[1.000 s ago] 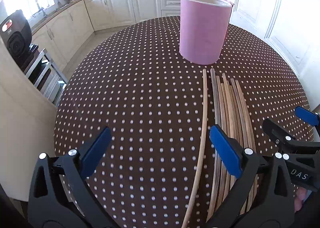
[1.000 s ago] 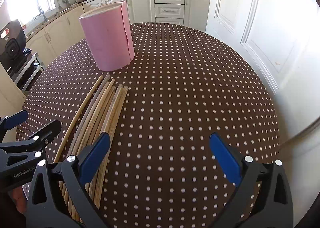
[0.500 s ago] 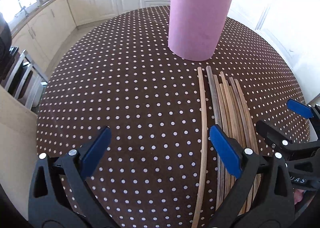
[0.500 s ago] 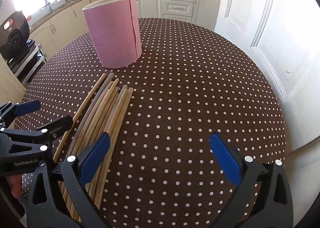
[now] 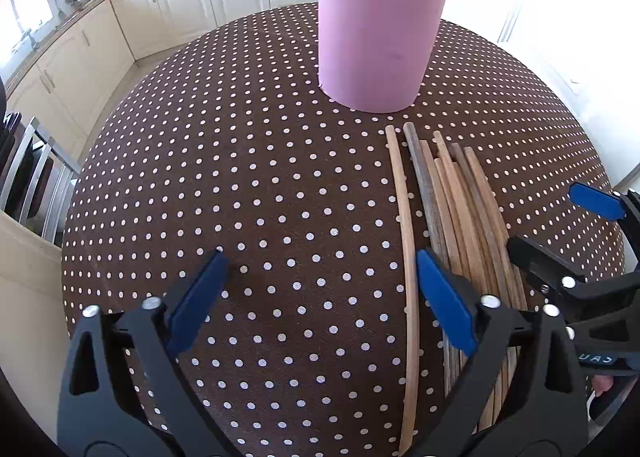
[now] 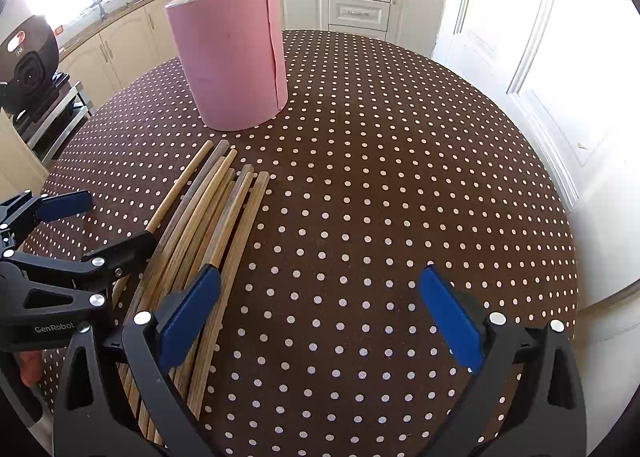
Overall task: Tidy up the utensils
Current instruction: 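Move the left tool down toward the wooden chopsticks beside the pink cup, then close the left gripper on one chopstick and lift it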
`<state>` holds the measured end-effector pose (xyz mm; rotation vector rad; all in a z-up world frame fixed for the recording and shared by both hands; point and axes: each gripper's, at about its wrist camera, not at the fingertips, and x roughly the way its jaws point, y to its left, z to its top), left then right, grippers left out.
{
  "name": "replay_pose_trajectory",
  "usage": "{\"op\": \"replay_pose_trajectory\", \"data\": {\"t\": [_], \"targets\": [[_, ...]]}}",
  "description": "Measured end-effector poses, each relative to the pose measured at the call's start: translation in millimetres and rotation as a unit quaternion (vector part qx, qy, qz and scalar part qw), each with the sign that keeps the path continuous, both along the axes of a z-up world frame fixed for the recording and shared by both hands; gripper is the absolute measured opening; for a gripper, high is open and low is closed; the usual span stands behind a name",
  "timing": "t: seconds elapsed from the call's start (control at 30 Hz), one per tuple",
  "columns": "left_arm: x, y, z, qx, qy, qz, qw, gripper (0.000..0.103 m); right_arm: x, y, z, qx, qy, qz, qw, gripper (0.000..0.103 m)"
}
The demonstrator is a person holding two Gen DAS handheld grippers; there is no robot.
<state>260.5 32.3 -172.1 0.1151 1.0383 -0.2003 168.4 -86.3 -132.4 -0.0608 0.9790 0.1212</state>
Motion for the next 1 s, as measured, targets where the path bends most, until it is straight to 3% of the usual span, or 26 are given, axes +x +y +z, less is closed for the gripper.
{"op": "replay_pose_trajectory", "data": {"t": [0.17,0.3,0.33,0.4,0.43,0.47,0.6,0.67,0.73,0.87,1.0], "targets": [[0.7,-4.1,4.1,0.005,-0.001,-0.006,1.0000,0.070,8.5,7.3,-6.6,-0.009,0.012,-0.003,1.000,0.096],[1.9,-6.0,6.8,0.002,0.003,-0.008,1.0000,0.059,8.8,15.3,-7.0,-0.023,0.000,-0.005,1.000,0.096],[-1.6,-7.3,10.8,0.001,0.003,-0.009,1.0000,0.052,6.9,18.1,-6.7,-0.031,-0.007,-0.001,0.999,0.095],[-3.0,-10.1,12.6,0.001,0.000,-0.015,0.9999,0.037,1.4,24.4,-6.2,-0.040,-0.020,0.013,0.999,0.086],[-4.2,-11.9,13.2,0.001,0.000,-0.018,0.9998,0.033,-1.0,27.2,-5.9,-0.033,-0.021,0.023,0.999,0.077],[-4.7,-13.3,13.3,0.003,-0.001,-0.021,0.9998,0.031,-2.2,28.2,-5.9,-0.023,-0.020,0.032,0.999,0.066],[-5.5,-16.1,13.5,-0.007,0.003,-0.029,0.9996,0.018,-3.4,35.5,-6.1,-0.004,-0.018,0.054,0.998,0.043],[-6.2,-15.7,14.1,-0.016,0.006,-0.031,0.9994,0.013,0.0,35.6,-5.5,0.001,-0.017,0.054,0.998,0.023],[-6.1,-11.5,14.5,-0.027,0.008,-0.024,0.9993,0.008,4.3,33.3,-6.2,0.009,-0.017,0.051,0.999,0.012],[-9.1,-3.1,14.2,-0.048,-0.001,-0.013,0.9987,0.005,8.1,24.4,-3.3,0.034,-0.013,0.047,0.998,0.005],[-17.6,-0.1,15.1,-0.058,-0.009,-0.005,0.9983,0.005,8.6,10.2,-3.6,0.083,-0.003,0.035,0.996,0.004]]}}
